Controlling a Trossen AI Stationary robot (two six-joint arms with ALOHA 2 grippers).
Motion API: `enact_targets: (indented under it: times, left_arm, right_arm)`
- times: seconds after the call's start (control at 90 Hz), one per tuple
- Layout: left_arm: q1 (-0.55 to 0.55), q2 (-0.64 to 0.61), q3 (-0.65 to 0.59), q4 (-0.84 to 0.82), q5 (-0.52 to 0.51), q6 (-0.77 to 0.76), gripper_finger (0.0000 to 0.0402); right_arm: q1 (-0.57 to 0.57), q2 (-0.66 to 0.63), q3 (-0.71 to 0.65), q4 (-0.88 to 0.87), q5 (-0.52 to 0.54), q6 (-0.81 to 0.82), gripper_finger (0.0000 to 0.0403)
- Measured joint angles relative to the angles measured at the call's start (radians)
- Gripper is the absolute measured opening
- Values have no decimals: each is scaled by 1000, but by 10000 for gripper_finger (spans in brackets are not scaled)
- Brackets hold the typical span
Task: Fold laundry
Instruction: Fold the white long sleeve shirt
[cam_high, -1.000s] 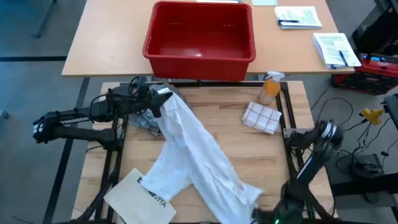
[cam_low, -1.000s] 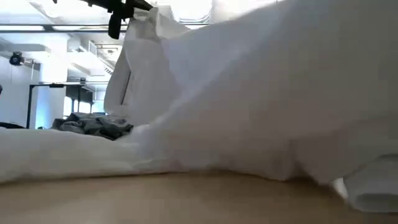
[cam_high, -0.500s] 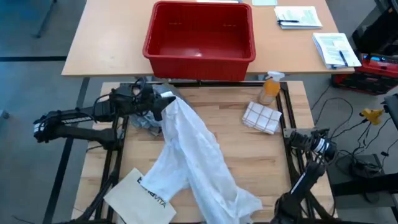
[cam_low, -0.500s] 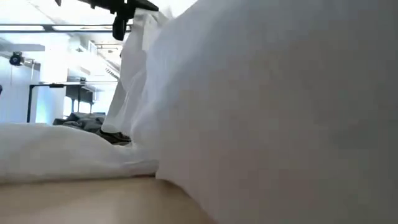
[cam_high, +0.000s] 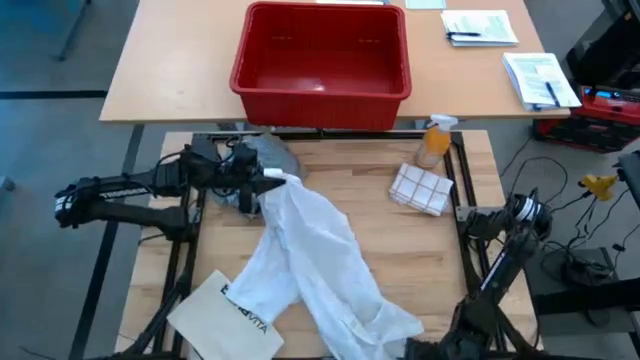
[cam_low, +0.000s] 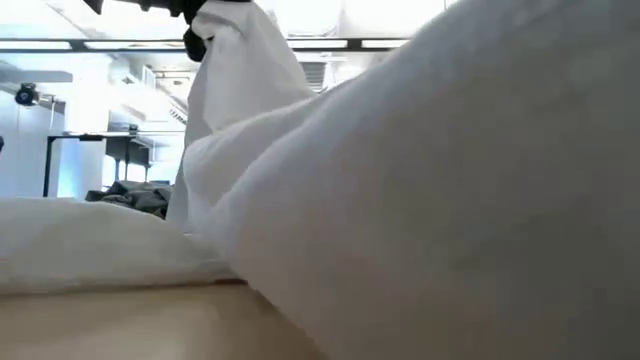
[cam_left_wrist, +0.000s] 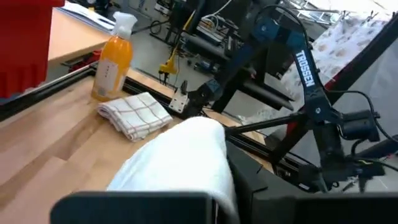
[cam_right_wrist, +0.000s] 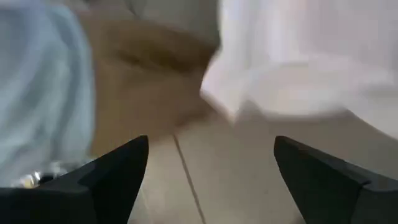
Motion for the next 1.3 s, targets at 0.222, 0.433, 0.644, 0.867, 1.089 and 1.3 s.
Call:
enact_targets:
  times: [0.222,0.433,0.644,0.867,1.089,1.3]
  left_arm:
    - [0,10,-2,-7,-18,9,0]
    - [-8,4,-3,19,320,161,0]
    - [-39,8,-6,-48,554,192,0]
    - [-85,41,-14,-289,494,257,0]
    - [-97,112,-56,-470,366,186,0]
    - [-102,179,-83,-476,406,-46,6]
  right_arm:
    - [11,-30,27,-266,-152,19,328]
    - [-42,-241,41,-786,255,41,300]
    - [-349,-477,-36,-1020,328,-221,268]
    - [-860,-642,-267,-495,-43,-818,244]
    - [-1281,-545,-384,-349,-461,-1232,227]
    - [-1404,-333,-331,-234,-523,-1500,219]
